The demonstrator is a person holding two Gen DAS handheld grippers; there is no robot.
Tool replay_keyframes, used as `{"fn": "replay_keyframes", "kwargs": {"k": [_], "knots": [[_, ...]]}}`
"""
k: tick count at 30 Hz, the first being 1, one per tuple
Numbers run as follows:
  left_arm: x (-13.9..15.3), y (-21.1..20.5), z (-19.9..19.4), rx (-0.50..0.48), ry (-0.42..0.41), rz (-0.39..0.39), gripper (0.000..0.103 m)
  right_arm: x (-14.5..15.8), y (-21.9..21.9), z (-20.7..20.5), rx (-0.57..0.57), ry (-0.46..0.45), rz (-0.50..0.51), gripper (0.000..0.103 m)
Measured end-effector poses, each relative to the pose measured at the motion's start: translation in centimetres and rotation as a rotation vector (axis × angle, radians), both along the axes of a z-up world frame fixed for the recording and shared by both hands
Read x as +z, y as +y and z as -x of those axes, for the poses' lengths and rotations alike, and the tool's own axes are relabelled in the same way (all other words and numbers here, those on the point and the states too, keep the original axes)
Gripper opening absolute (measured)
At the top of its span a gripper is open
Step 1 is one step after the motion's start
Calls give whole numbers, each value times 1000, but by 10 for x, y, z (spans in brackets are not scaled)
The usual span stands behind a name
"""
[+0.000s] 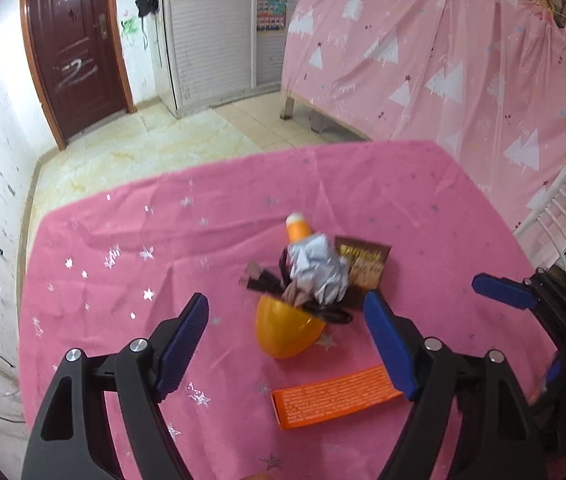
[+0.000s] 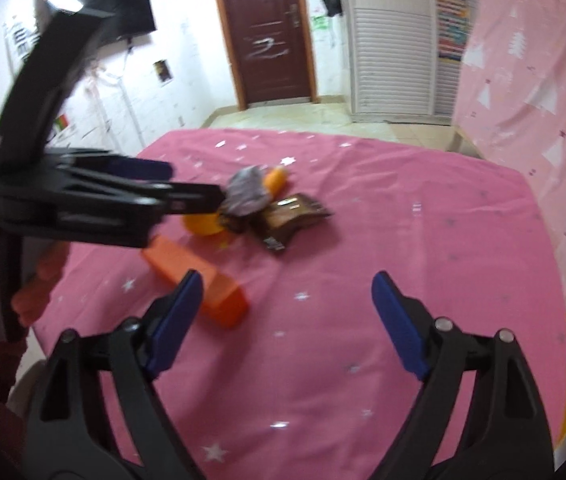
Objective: Collect trash
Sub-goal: 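Move both tools back over the remaining table items, then grasp the yellow plastic egg half with the left tool while the right tool grasps the long orange box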
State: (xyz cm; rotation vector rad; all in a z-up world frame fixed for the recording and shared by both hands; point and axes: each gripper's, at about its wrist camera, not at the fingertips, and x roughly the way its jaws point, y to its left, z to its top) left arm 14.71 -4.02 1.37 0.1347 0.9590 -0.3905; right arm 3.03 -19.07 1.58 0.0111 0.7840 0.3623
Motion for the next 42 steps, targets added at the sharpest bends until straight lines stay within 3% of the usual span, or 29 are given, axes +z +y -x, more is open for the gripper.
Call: {"fn": "replay_keyframes", "kwargs": {"k": [7, 12, 15, 25, 30, 39, 40, 42], "knots": [[-17, -3, -6, -9, 4, -23, 71, -1, 27, 5, 109, 8, 58, 82], [-22, -6, -3, -44, 8, -27, 53, -3, 44, 3, 155, 23, 98, 82], [-23, -6, -1, -60, 9, -25, 37, -4, 50, -1, 171, 38, 112, 82], [-19, 20, 8, -78, 4, 13, 35, -11, 74, -13, 202, 70, 185, 77], [-24, 34, 9, -89, 5, -5, 35, -12, 84, -11, 226, 73, 228, 59], [-25, 45, 11, -74, 0, 39, 35, -9, 89, 4, 232, 54, 249, 44], [-23, 46, 10, -67, -3, 40, 35, -8, 88, 6, 225, 50, 246, 41], [-19, 51, 11, -60, -14, 46, 35, -6, 81, 7, 202, 48, 235, 23]]}}
